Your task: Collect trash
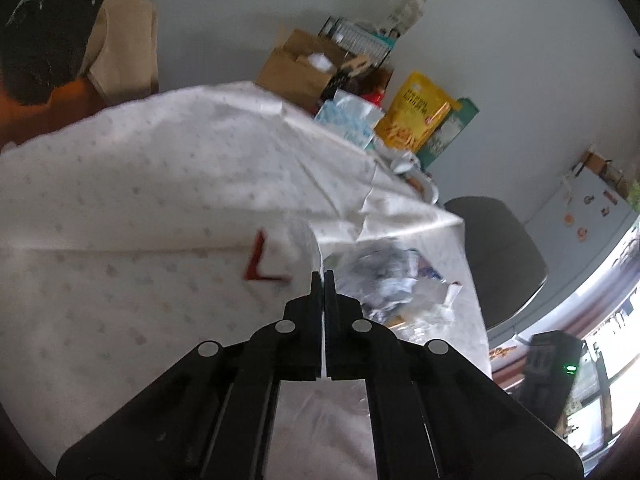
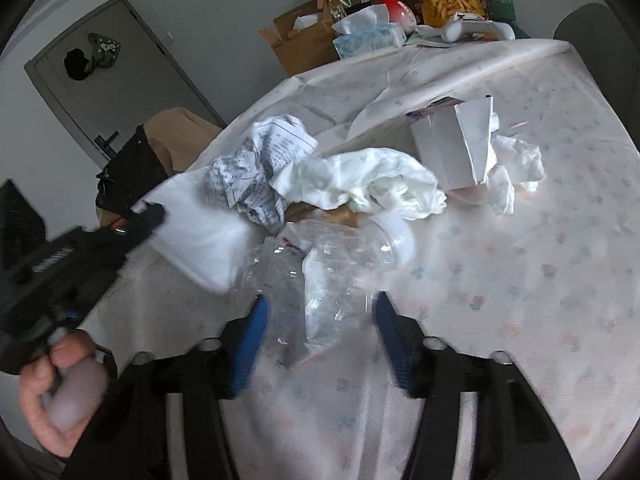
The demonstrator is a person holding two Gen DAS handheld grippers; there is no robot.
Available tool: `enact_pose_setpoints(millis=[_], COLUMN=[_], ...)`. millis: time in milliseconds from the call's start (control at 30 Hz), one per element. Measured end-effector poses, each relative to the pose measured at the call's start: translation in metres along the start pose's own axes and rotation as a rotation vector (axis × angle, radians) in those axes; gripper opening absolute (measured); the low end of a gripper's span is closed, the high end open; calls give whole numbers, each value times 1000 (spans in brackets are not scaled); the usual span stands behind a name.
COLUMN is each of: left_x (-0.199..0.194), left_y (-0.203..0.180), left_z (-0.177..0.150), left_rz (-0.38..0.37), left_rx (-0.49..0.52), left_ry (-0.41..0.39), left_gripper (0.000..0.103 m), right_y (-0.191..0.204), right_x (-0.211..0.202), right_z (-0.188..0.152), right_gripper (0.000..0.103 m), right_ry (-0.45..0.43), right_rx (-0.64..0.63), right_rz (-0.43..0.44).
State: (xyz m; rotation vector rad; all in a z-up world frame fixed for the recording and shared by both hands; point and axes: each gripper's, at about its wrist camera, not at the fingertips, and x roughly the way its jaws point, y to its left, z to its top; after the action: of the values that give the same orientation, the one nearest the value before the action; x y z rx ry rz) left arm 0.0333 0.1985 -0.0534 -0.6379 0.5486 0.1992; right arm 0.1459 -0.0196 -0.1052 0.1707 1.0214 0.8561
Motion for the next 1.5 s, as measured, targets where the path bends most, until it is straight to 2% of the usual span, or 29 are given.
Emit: enact_pose_setpoints(millis=[200,233,533,733,833,933,1000,1067,1100,1200,1233,1333,1500], left_x=[-24,-28,-61,-69,-58,-29,-11,-2,1,2,1,-5,-32], left_y=[-12,-16,-45,-53,-46,-29,-16,-6,-3,-1,-1,-2,-2], left_z=[9,10,12,8,-3,-19,-29,-36,-38,-38,-38,-33,-19], left_rz=[-25,-27,-70,-139,-103,-32,28,69,85,107,110,98,111], left_rx=[19,28,73,98,112,96,82,74,74,83,86,90,100], left_ry=[-59,-70,-134,-102,-47,69,126,156,161,157,151,128,57], left_gripper=[2,2,2,2,2,2,2,2,2,2,2,2,2], right_y=[3,4,1,-1,-8,-18,-22,-22,-22,-22,-22,-16,-5], right_x=[-26,-31,-72,-99,-95,-85,-78,-73,-71,-63,-60,-61,-70], right_z=[0,0,-9,-20,-25,-30,-33,-33,-34,-35,-36,-35,-31], right_gripper=[40,30,29,29,29,31,36,55,56,53,40,32,31], right_ry=[-65,-74,-144,-186,-159,-124,-102,-93,-90,-58,-46,-56,-103], right_rx=[-20,-26,-47,-93,-94,-63,-47,-52,-59,-67,-71,-93,-112], right_rz=[-18,-20,-34,-96,-120,-125,-127,-140,-146,-138,-127,-104,-72])
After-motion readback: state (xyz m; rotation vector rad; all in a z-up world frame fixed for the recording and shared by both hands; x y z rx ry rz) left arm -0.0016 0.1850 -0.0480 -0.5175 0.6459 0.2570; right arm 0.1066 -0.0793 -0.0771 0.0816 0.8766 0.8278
